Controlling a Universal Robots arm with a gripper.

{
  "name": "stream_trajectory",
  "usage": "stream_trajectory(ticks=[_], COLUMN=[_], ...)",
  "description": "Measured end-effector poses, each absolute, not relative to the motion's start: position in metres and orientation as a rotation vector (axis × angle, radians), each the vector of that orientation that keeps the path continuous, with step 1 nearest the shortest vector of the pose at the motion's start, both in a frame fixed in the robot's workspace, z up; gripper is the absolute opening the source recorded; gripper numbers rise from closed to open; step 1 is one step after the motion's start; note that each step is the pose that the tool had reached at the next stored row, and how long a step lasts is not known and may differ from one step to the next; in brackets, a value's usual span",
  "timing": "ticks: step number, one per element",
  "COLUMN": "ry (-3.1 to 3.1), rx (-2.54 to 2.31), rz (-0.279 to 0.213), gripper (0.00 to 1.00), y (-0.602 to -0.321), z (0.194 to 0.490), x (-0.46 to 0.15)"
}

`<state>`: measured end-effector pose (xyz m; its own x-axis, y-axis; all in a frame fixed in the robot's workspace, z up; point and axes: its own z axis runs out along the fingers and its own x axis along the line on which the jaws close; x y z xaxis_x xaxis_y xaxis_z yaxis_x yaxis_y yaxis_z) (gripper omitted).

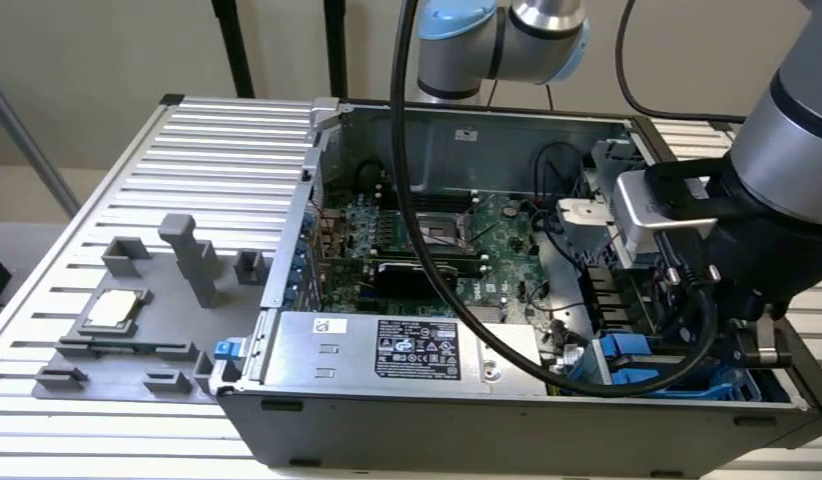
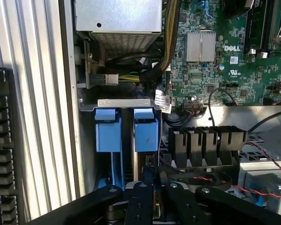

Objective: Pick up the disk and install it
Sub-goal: 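Insert the second disk wire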

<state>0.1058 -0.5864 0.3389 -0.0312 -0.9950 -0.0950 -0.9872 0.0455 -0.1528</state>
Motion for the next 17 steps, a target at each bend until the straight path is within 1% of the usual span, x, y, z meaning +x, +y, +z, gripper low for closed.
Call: stream_trajectory(ticks=[11, 12, 17], ry=[2.137, 2.137, 2.136], rx=[-2.056, -2.056, -2.055], rz=[-0.067, -0.066, -0.064], gripper=[0.0, 1.0, 1.0], y=[-0.5864, -0.5865, -0.5865], z=[0.3348, 0.3344, 0.3428], x=[0.1057, 0.1057, 0.1052])
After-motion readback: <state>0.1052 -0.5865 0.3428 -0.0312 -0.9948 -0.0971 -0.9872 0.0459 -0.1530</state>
